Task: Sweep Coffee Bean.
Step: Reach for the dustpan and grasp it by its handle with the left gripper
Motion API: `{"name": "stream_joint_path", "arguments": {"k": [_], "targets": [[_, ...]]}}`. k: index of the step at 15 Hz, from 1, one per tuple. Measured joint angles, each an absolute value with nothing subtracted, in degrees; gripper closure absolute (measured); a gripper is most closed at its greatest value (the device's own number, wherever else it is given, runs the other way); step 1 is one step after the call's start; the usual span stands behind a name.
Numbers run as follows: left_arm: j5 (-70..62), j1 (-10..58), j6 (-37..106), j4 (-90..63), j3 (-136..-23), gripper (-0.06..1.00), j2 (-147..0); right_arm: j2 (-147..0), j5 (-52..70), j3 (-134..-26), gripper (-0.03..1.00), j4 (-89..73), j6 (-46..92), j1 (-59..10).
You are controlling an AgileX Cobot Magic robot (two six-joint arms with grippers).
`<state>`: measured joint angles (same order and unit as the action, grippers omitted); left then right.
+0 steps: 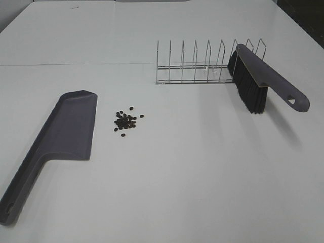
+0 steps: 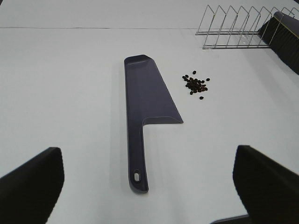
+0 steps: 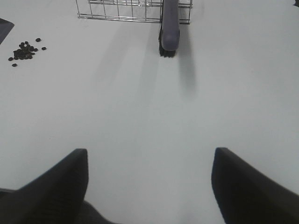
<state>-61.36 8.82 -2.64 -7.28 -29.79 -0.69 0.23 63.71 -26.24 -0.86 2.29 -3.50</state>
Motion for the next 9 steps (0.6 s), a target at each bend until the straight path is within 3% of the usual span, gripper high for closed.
{"name": "stream_joint_path", "arguments": {"k": [9], "targets": [[-61.4, 8.8, -2.6, -7.3, -29.8, 0.07, -0.7, 0.2, 63.7, -26.2, 0.36, -0.9, 2.2, -3.5]]}}
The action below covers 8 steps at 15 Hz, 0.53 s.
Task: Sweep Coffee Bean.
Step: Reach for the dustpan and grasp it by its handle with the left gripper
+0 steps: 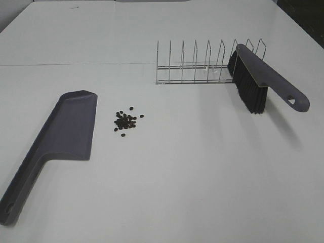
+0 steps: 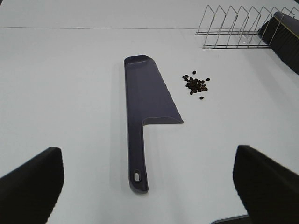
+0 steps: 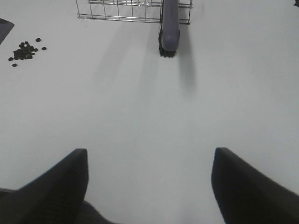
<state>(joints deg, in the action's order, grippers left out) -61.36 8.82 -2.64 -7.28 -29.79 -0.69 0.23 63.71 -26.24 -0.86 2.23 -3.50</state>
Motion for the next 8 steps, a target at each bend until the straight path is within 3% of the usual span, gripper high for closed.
{"name": "stream_joint_path", "arguments": {"k": [8], "targets": [[-61.4, 8.8, -7.4, -3.8, -29.7, 0.06, -3.3, 0.2, 63.7, -26.2, 0.36, -0.9, 2.2, -3.5]]}}
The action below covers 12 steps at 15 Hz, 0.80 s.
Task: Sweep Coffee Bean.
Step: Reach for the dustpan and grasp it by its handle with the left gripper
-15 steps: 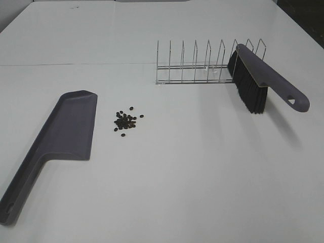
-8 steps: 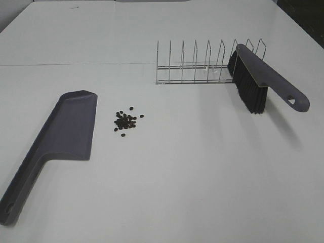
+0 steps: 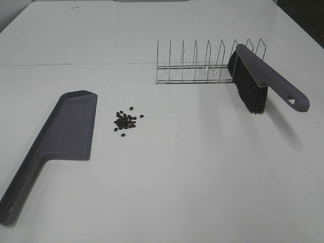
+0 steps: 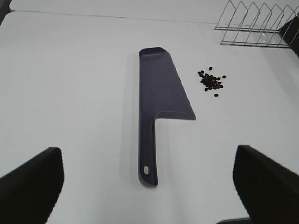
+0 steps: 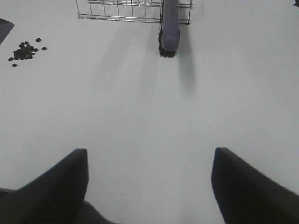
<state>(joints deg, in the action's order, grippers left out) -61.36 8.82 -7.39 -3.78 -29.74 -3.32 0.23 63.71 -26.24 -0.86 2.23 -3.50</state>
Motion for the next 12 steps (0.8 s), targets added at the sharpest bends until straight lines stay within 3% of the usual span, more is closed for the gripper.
{"name": "stream_joint_path", "arguments": {"k": [12], "targets": [[-61.2, 8.8, -8.4, -3.8, -29.7, 0.06, -36.0, 0.2, 63.7, -26.2, 0.36, -0.9, 2.2, -3.5]]}}
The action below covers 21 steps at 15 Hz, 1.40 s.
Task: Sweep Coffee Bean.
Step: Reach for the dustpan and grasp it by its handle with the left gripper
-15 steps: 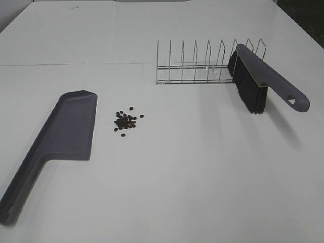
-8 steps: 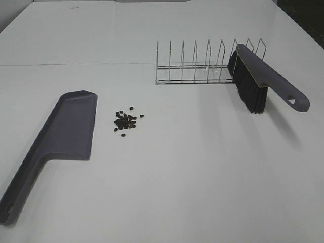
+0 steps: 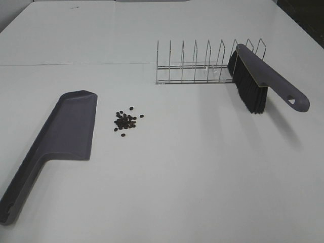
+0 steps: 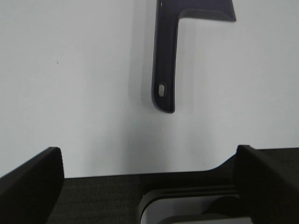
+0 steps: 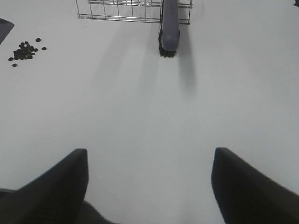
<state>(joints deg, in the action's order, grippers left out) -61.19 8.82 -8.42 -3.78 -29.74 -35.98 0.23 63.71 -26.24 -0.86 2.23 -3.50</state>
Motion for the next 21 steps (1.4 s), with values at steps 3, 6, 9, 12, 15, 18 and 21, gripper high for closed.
{"name": "stream_joint_path", "arguments": {"k": [3, 6, 9, 12, 15, 18, 21], "targets": [[-60.9, 8.8, -8.7, -3.8, -30.4, 0.06, -45.2, 0.2, 63.7, -26.2, 0.36, -0.9, 2.2, -3.5], [-54.7, 8.8, -8.9, -4.0, -35.9, 0.07, -57.6, 0.2, 63.7, -26.2, 0.36, -0.9, 2.2, -3.5], [-53.9, 8.8, -8.7, -4.8, -40.7, 0.08, -66.3, 0.2, 63.7, -26.2, 0.36, -0.9, 2.2, -3.5], [-53.2, 8.8, -8.0, -5.2, -45.4, 0.09, -76.7, 0.2, 63.7, -26.2, 0.36, -0.9, 2.2, -3.5], [-49.7, 11.9, -7.8, -5.2, -48.7, 0.10, -87.0, 0.2, 63.7, -26.2, 0.36, -0.9, 2.2, -3.5], [-47.7, 12.6, -8.4, -5.4, -48.9, 0.13, -93.7, 0.2, 63.7, -26.2, 0.36, -0.9, 2.2, -3.5], [-43.7, 12.6, -8.8, -5.4, -48.9, 0.15, -99.9, 0.2, 63.7, -26.2, 0.36, -0.9, 2.2, -3.5]]}}
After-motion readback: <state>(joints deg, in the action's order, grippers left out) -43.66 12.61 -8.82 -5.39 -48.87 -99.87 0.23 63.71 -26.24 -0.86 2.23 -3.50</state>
